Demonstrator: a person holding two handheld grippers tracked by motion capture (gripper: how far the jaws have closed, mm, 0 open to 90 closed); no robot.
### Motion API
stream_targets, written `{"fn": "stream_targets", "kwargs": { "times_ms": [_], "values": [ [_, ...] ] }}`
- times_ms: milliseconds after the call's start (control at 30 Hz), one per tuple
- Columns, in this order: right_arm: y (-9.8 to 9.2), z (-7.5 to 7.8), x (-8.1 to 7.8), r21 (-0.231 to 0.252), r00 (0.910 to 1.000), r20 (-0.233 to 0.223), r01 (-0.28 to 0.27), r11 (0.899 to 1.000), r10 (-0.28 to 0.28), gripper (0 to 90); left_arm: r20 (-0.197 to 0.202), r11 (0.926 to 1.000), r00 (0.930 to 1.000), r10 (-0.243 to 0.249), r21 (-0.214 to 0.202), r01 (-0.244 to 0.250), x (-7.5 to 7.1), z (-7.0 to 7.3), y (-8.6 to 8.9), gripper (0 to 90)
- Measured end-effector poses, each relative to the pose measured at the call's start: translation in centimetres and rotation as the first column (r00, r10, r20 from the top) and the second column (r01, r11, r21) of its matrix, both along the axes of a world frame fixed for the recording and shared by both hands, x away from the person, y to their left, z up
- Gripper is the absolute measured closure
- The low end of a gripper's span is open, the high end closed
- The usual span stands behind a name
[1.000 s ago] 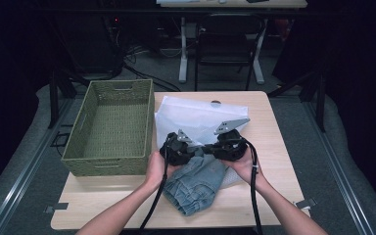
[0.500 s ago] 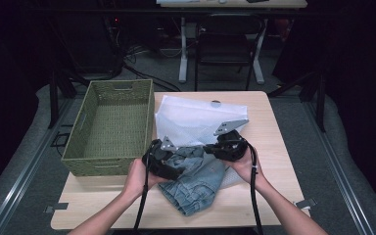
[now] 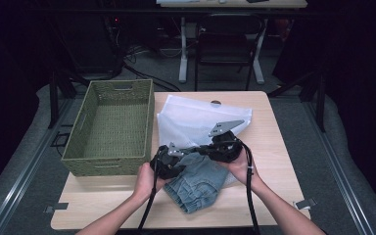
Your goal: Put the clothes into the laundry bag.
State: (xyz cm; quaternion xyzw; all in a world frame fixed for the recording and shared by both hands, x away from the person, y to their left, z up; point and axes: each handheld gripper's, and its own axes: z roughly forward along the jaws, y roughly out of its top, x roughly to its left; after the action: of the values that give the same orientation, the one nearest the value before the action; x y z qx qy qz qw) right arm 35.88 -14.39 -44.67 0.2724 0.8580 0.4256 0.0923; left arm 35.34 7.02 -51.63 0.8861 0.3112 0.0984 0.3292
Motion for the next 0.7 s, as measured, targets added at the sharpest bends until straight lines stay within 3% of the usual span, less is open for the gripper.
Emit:
{"fn": "stream_targets", "kwargs": {
  "times_ms": [67, 100, 167, 267, 367, 433, 467, 633, 700],
  "values": [
    [0.0, 0.3, -0.2, 0.019, 0.9999, 0.011, -0.006, 1.0, 0.006, 88.8, 0.01, 0.9985, 0.9997, 0.022, -0.051, -0.022, 0.2, 0.6, 0.0, 78.5],
    [0.0, 0.6, -0.4, 0.023, 0.9998, 0.019, -0.011, 1.0, 0.01, 88.8, 0.016, 0.9951, 0.999, 0.043, -0.09, -0.041, 0.2, 1.0, 0.0, 78.6],
    [-0.1, 1.1, -0.7, 0.045, 0.9993, 0.033, -0.017, 0.999, 0.016, 88.8, 0.028, 0.9898, 0.9974, 0.067, -0.128, -0.063, 0.4, 1.8, 0.1, 78.7],
    [-0.1, 1.6, -1.0, 0.06, 0.9987, 0.043, -0.028, 0.998, 0.025, 88.8, 0.073, 0.9756, 0.9894, 0.125, -0.19, -0.109, 0.5, 3.2, 0.3, 78.8],
    [-0.2, 1.6, -1.0, 0.052, 0.9987, 0.04, -0.033, 0.998, 0.031, 88.8, 0.11, 0.9651, 0.9792, 0.171, -0.219, -0.144, 0.7, 4.0, 0.5, 78.7],
    [-0.4, 1.3, -0.7, 0.035, 0.9994, 0.025, -0.023, 0.999, 0.023, 88.7, 0.101, 0.9623, 0.9771, 0.187, -0.218, -0.162, 0.9, 3.9, 0.8, 78.7],
    [-0.4, 1.1, -0.6, 0.011, 0.9997, 0.021, -0.015, 1.0, 0.014, 88.7, 0.104, 0.9625, 0.9756, 0.193, -0.213, -0.168, 1.0, 3.6, 0.8, 78.7],
    [-0.9, -0.7, 0.6, -0.032, 0.9989, -0.044, 0.016, 0.999, -0.018, 88.7, 0.011, 0.9834, 0.9902, 0.14, -0.118, -0.137, 2.0, 0.9, 0.1, 76.1],
    [-1.0, -1.2, 0.9, -0.047, 0.9983, -0.053, 0.023, 0.999, -0.025, 88.7, 0.006, 0.9887, 0.9933, 0.115, -0.097, -0.114, 2.0, 0.7, 0.1, 72.1]
  ]
}}
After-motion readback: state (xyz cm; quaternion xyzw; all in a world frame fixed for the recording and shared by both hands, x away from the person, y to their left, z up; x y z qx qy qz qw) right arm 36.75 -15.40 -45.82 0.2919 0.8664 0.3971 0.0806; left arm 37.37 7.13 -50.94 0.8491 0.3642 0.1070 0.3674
